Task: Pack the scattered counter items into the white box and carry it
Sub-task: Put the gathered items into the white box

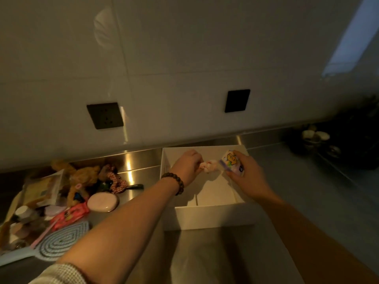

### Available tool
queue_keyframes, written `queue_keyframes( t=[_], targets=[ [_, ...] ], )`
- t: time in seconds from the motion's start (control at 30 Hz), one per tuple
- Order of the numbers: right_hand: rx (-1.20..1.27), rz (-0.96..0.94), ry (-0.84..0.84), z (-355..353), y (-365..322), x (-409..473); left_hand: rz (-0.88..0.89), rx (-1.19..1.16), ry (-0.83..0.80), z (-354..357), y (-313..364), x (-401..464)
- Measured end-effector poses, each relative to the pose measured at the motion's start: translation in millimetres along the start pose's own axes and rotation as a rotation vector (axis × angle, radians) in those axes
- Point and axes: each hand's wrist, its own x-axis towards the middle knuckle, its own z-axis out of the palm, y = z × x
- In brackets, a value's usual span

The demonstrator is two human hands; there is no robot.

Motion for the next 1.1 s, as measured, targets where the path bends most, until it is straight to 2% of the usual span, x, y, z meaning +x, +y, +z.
queue_keyframes(
  t=[0.13,0.23,0.4,0.53,0.63,0.77,0.97,1.03,1.1],
  targets=[
    [0.090,0.050,-0.040,1,12,9,-0.067,0.025,-0.082,21,-3,10],
    [0.061,0.055,-0.046,3,14,13,-0.119,0.023,-0.137,23,-4,11],
    [0.009,0.044,-0.123,7,12,19,-0.076,0.040,-0.054,0,-8,8],
    [-0.183,0.011,-0.195,20,11,27,-0.120,0.140,-0.009,-28,-22,-8],
    [-0.312,0.038,-0.272,35,12,34,-0.246,0.203,-0.100,-32,-34,-29],
    [-0.396,0.045,-0.326,51,14,38,-0.378,0.032,-0.203,-25,-36,-44],
    [-0.475,-0.035,-0.380,51,17,46,-0.378,-0.037,-0.208,-23,-39,-44],
    [-0.513,-0.090,-0.442,49,20,46,-0.373,-0.057,-0.200,-22,-41,-44],
    [-0.588,-0.127,-0.586,48,22,44,-0.370,-0.078,-0.182,-20,-41,-44]
  ],
)
